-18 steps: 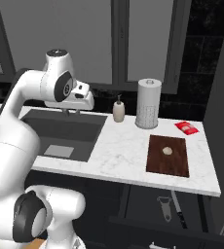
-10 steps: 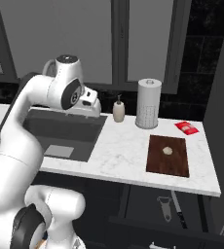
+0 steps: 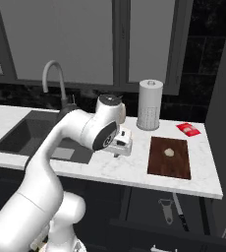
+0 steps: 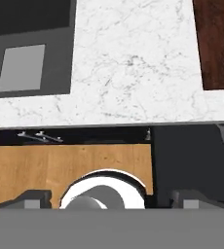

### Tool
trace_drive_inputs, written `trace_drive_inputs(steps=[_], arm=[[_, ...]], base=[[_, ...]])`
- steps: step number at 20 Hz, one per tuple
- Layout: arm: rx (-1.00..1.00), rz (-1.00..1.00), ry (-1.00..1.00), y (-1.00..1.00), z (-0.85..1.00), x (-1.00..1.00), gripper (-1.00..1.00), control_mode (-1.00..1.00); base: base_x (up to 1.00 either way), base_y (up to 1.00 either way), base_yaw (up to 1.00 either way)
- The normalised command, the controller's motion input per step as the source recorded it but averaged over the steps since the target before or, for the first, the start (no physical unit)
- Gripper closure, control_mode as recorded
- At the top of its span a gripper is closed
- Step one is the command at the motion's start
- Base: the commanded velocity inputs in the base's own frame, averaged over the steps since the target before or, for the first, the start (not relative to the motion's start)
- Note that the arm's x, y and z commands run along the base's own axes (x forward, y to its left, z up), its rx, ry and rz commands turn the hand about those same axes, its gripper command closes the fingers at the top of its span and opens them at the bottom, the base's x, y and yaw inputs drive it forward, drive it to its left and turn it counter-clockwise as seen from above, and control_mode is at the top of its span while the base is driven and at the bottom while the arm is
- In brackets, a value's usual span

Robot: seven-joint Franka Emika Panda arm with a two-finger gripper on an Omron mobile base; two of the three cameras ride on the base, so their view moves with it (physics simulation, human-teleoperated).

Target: Place the appropriate cutting tool for cutting the garlic skin on the cutting board.

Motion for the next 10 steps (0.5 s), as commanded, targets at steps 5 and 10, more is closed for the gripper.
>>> trace_drive_inputs(steps=[5,10], arm=[[-0.07,-0.01,-0.03,-0.98,-0.63,-0.9,-1.0,-1.0],[0.0,0.0,0.04,-0.64,-0.25,-0.67,-1.0,-1.0]], base=[[0.0,0.0,0.0],[0.0,0.0,0.0]])
